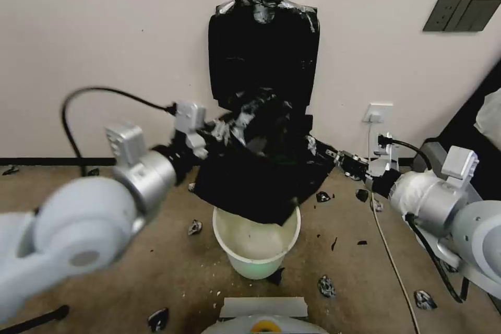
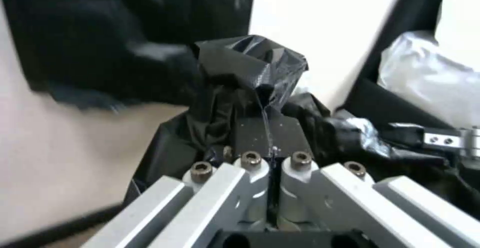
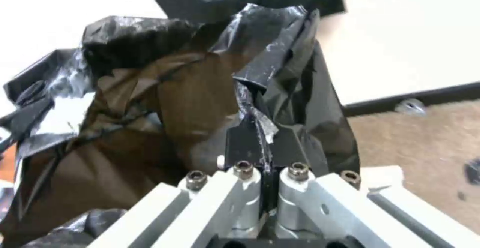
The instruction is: Place a trash bag onto the trash bin.
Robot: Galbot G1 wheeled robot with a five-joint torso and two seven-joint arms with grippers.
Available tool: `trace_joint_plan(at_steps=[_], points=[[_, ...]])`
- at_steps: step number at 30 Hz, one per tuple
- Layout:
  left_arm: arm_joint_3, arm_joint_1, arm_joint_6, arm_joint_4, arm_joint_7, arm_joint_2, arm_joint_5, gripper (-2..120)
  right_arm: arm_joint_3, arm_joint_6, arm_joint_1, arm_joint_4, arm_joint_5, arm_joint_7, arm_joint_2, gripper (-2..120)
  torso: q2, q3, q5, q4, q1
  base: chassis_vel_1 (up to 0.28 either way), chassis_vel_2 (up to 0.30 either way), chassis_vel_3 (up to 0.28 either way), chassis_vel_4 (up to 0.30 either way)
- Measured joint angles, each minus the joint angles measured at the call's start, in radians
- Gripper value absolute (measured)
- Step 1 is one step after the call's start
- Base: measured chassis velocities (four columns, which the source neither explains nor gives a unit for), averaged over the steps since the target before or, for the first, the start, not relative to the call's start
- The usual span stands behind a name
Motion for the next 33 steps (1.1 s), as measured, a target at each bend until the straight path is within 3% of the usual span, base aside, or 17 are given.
trace_joint_plan(at_steps=[3,9,11,15,16,21,24,28,33], points=[[0.003,0.051,0.0,0.019,-0.01,-0.03,0.026,0,-0.012,-0.005,-0.02,0.0,-0.029,0.01,0.016,0,0.0,0.0,0.0001,0.0,0.0,0.0,0.0,0.0,0.0],[-0.055,0.305,0.0,0.101,-0.041,-0.132,0.146,0,-0.174,-0.006,-0.073,0.0,-0.238,0.016,0.149,0,0.0,0.0,-0.0001,0.0001,0.0,0.0,0.0,0.0,0.0],[-0.064,0.336,0.0,0.107,-0.045,-0.147,0.162,0,-0.193,-0.006,-0.078,0.0,-0.261,0.016,0.163,0,0.0,0.0,0.0002,0.0,0.0,0.0,0.0,0.0,0.0],[-0.124,0.458,0.003,0.121,-0.048,-0.196,0.215,0,-0.258,-0.002,-0.097,-0.018,-0.342,0.022,0.213,0,0.0,0.0,-0.0002,0.0,0.0,0.0,0.0,0.0,0.0],[-0.19,0.563,0.013,0.116,-0.046,-0.218,0.244,0,-0.291,0.001,-0.114,-0.047,-0.393,0.028,0.243,0,0.0,0.0,-0.0001,0.0,0.0,0.0,0.0,0.0,0.0],[-0.259,0.672,0.024,0.098,-0.038,-0.227,0.271,0,-0.331,0.002,-0.145,-0.066,-0.454,0.045,0.273,0,0.0,0.0,0.0001,0.0004,0.0,0.0,0.0,0.0,0.0],[-0.351,0.805,0.039,0.052,-0.025,-0.219,0.292,0,-0.381,0.0,-0.209,-0.046,-0.519,0.067,0.32,0,0.0,0.0,0.0001,-0.0001,0.0,0.0,0.0,0.0,0.0],[-0.383,0.889,0.047,0.038,-0.002,-0.22,0.34,0,-0.405,-0.001,-0.227,-0.042,-0.541,0.086,0.342,0,0.0,0.0,0.0001,0.0002,0.0,0.0,0.0,0.0,0.0],[-0.358,0.887,0.047,0.076,0.016,-0.258,0.393,0,-0.409,0.006,-0.203,-0.077,-0.543,0.096,0.364,0,0.0,0.0,0.0,0.0002,0.0,0.0,0.0,0.0,0.0]])
